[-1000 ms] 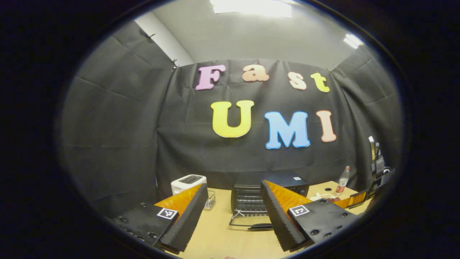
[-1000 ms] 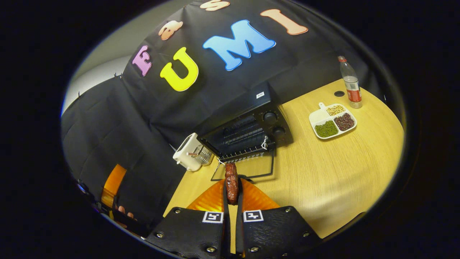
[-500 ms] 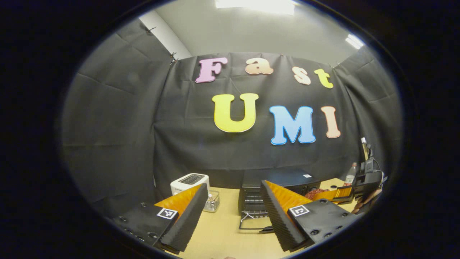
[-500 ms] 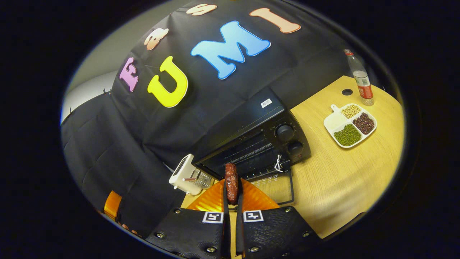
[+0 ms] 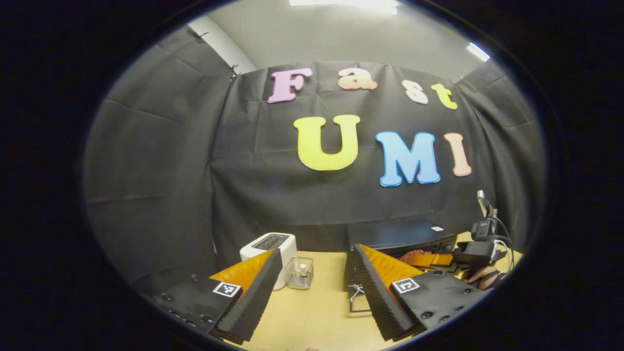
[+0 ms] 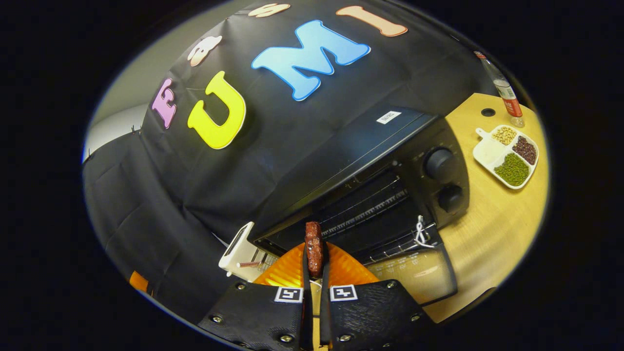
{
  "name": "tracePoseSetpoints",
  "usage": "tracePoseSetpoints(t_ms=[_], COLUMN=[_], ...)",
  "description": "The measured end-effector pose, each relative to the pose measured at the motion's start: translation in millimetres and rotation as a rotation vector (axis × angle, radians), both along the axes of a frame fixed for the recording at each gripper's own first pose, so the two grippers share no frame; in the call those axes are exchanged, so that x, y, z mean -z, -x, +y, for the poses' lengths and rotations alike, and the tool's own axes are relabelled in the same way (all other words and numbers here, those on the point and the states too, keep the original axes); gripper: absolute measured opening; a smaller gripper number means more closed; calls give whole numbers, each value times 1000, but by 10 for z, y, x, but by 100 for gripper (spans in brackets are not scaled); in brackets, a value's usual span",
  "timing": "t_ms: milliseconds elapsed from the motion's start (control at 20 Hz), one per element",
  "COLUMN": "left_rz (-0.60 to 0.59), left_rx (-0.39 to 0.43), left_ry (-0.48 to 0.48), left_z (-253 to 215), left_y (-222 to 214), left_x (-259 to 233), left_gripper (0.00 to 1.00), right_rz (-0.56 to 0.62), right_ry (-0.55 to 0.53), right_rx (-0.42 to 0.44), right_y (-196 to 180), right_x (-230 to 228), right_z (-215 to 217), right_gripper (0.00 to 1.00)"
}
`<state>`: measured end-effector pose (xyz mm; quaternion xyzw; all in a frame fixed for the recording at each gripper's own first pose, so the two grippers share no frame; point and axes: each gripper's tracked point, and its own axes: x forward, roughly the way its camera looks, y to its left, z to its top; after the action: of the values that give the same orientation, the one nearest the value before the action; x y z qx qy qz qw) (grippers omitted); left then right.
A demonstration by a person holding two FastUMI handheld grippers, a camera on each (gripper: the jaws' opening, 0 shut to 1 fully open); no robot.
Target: Open the electric oven with the left hand, put the food in, and close the electric oven.
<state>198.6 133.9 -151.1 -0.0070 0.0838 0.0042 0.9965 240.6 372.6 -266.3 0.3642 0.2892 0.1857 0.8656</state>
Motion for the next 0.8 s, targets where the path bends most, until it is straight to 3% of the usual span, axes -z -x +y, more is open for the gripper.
tracePoseSetpoints(t_ms=[200, 450, 550, 750, 800], left_rz=[15, 23, 27, 25, 26], left_rx=[-23, -31, -31, -40, -38], left_ry=[-3, -25, -26, -10, -5], left_z=[185, 322, 355, 389, 381], left_y=[-76, -85, -74, -80, -66], left_x=[60, 91, 113, 143, 157], left_gripper=[91, 91, 100, 97, 100], right_rz=[-14, -45, -66, -43, -29], right_ry=[22, 73, 142, 214, 239], right_rx=[14, 13, 23, 67, 83], right_y=[-236, -332, -370, -438, -469], right_x=[168, 312, 384, 504, 557], right_z=[126, 179, 130, -55, -120], right_gripper=[6, 7, 11, 27, 35])
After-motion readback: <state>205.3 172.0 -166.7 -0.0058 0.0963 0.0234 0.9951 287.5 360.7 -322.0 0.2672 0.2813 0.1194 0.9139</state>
